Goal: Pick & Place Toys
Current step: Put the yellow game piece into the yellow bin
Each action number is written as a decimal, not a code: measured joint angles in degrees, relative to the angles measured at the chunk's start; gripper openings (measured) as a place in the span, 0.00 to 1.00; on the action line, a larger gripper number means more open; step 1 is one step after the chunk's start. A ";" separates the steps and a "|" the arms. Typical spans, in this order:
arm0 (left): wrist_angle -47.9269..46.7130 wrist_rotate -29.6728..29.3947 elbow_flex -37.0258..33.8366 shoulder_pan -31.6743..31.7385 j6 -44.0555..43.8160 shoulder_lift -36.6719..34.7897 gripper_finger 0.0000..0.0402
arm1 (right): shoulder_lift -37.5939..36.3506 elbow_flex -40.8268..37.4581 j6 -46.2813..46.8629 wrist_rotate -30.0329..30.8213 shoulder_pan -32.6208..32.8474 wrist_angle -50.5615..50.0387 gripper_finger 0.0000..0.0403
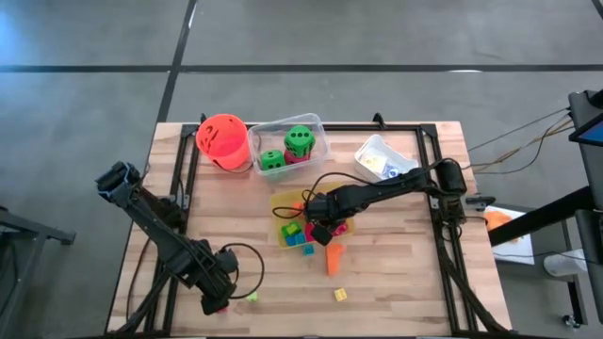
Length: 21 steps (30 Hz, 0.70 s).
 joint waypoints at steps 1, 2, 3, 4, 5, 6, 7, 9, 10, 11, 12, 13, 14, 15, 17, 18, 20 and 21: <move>0.00 -0.01 0.00 0.00 -0.21 0.00 0.81 | 0.00 0.00 -0.05 0.00 0.00 0.00 0.28; 0.01 0.01 0.00 0.00 -0.54 0.00 0.81 | -0.02 0.00 -0.12 0.02 0.00 0.00 0.32; 0.02 -0.01 0.00 0.02 -0.69 0.00 0.81 | -0.04 0.00 -0.10 0.07 0.00 0.02 0.37; 0.04 0.00 0.00 0.02 -0.84 0.00 0.81 | -0.04 0.00 -0.05 0.07 0.00 0.04 0.41; 0.13 0.00 0.00 0.02 -0.92 0.00 0.81 | -0.04 0.00 0.09 0.07 0.00 0.04 0.45; 0.27 -0.01 0.00 0.02 -1.03 0.00 0.81 | -0.04 0.00 0.13 0.09 0.00 0.06 0.48; 0.38 0.01 0.00 0.01 -1.03 0.00 0.81 | -0.04 0.00 0.21 0.09 0.00 0.07 0.52; 0.40 -0.01 0.00 0.02 -1.06 0.00 0.81 | -0.04 0.00 0.25 0.09 0.00 0.20 0.57; 0.44 -0.01 0.00 0.02 -1.08 0.00 0.81 | -0.04 0.00 0.25 0.09 0.00 0.22 0.60; 0.44 -0.01 0.00 0.02 -1.31 0.00 0.81 | -0.04 0.00 0.25 0.08 0.00 0.23 0.62; 0.44 -0.01 0.00 0.02 -1.44 0.00 0.81 | -0.04 0.00 0.25 0.07 0.00 0.24 0.64; 0.46 -0.01 0.00 0.02 -1.49 0.00 0.81 | -0.04 0.00 0.30 0.08 0.00 0.26 0.66; 0.47 0.00 0.00 0.02 -1.49 0.00 0.81 | -0.07 0.00 0.40 0.09 0.00 0.30 0.68; 0.53 -0.01 0.00 0.02 -1.49 0.00 0.81 | -0.07 0.00 0.47 0.09 0.00 0.37 0.69; 0.73 -0.01 0.00 0.02 -1.49 0.00 0.81 | -0.07 0.00 0.50 0.07 0.00 0.41 0.71; 0.77 -0.01 0.00 0.02 -1.49 0.00 0.81 | -0.11 0.00 0.65 0.07 0.00 0.39 0.72; 0.87 -0.01 0.00 0.02 -1.49 0.00 0.81 | -0.29 0.00 0.73 0.12 0.00 0.39 0.73; 0.85 -0.01 0.00 0.02 -1.49 0.00 0.81 | -0.43 0.00 0.80 0.34 0.00 0.39 0.73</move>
